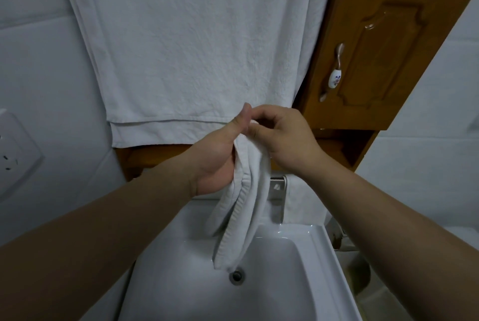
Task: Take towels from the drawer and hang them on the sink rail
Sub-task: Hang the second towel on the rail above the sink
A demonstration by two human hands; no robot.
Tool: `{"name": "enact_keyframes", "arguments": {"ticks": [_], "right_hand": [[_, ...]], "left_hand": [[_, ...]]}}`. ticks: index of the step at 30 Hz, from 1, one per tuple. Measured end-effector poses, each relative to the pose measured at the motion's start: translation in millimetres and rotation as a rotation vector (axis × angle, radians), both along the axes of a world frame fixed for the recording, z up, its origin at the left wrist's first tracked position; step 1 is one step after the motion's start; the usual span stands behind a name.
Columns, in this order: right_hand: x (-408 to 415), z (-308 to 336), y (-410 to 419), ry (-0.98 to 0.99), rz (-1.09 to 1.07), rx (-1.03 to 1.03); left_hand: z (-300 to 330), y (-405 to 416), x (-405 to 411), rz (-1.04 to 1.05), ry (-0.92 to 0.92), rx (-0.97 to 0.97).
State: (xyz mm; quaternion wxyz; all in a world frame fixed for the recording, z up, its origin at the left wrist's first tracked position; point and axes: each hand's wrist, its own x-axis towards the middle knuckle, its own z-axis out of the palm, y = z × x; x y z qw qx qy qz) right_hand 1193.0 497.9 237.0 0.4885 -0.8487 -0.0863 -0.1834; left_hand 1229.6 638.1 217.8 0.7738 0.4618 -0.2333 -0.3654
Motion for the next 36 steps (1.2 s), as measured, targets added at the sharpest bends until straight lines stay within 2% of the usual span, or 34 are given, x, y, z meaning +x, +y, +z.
{"name": "enact_keyframes", "arguments": {"ticks": [3,6,8,13,16,20,22,25,30,36], "right_hand": [[3.0,-0.6,-1.2,-0.021,-0.067,0.062],[5.4,3.8,-4.8,-0.063,-0.148,0.062],[5.7,5.9,-7.3,-0.104,-0.183,0.004],[2.8,-2.2,-1.9,-0.16,-0.203,-0.285],[0.1,-5.7,2.7,-0.211,-0.208,-0.371],[-0.7,-6.9,2.1,-0.224,-0.207,-0.376],[1.2,-6.9,0.4,-0.207,-0.214,-0.326],[3.5,-4.0,-3.2,-0.169,-0.227,-0.193],[3.6,2.3,-9.8,-0.154,-0.261,-0.092],[0.3,4.6,-10.4,-0.151,-0.268,-0.014]], "left_hand": [[0.7,7.8,2.1,-0.012,-0.087,0.049],[-7.6,15.8,10.3,0.117,-0.155,0.266],[-15.6,17.0,12.6,0.263,-0.233,0.386],[-13.9,17.0,17.5,0.57,-0.349,0.435],[-8.4,16.5,12.1,0.529,-0.417,0.423],[-8.1,12.0,5.5,0.5,-0.324,0.32],[-8.8,10.8,4.0,0.489,-0.368,0.318],[-13.9,7.9,-1.4,0.448,-0.477,0.42],[-12.3,4.4,-6.8,0.496,-0.474,0.356],[-22.9,2.7,-2.2,0.446,-0.489,0.417]]}}
